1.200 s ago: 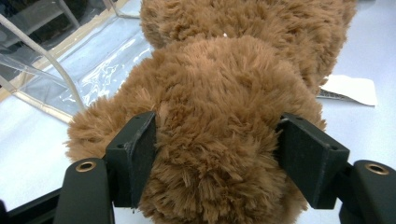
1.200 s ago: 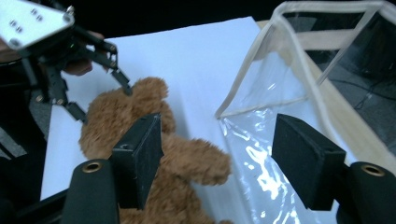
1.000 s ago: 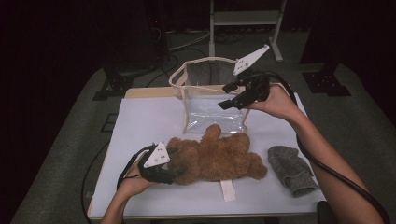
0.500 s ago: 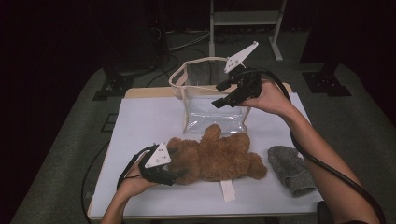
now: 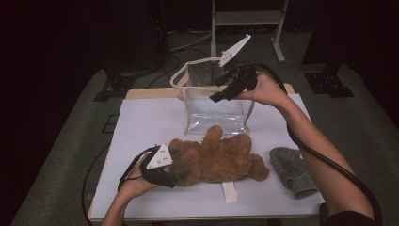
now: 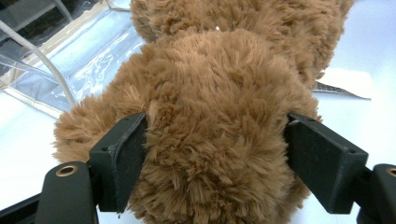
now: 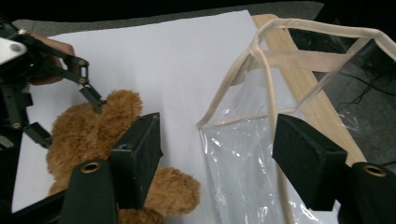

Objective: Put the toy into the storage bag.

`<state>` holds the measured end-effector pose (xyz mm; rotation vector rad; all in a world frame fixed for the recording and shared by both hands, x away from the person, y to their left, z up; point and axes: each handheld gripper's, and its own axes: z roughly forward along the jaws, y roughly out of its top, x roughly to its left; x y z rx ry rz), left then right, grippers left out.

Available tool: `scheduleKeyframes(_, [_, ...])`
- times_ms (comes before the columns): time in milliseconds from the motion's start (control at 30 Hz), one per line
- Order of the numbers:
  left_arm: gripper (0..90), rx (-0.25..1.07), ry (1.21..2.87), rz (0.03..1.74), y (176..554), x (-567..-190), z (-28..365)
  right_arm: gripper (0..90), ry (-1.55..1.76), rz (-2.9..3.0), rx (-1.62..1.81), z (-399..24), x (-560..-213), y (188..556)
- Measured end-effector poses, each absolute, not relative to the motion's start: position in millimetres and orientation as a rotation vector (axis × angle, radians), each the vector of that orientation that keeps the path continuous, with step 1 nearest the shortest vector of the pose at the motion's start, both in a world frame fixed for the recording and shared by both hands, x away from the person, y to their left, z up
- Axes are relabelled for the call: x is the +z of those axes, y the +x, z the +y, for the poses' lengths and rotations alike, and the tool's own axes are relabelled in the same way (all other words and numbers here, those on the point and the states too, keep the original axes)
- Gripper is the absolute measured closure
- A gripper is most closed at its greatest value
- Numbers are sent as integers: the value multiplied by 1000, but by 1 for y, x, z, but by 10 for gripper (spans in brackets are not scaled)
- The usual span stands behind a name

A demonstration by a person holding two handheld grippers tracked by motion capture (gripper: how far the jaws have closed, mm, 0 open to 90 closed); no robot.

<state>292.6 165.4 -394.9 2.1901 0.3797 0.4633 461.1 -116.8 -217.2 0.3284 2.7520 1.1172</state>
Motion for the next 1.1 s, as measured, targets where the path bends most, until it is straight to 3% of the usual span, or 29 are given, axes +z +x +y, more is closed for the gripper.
scheduleKeyframes(400, [200,462,2195,384,292,-396,163,373,406,2778,1055,-111,-239,495])
scheduleKeyframes(600, [196,465,2197,380,291,-397,164,548,462,2779,989,-114,-255,506])
scheduleKeyframes(667, [195,464,2197,381,291,-397,164,679,473,2785,953,-115,-260,508])
scheduleKeyframes(800, [193,458,2203,379,291,-398,165,856,455,2809,918,-118,-267,507])
scheduleKeyframes(1100, [184,463,2216,376,290,-399,166,871,398,2845,921,-117,-269,487])
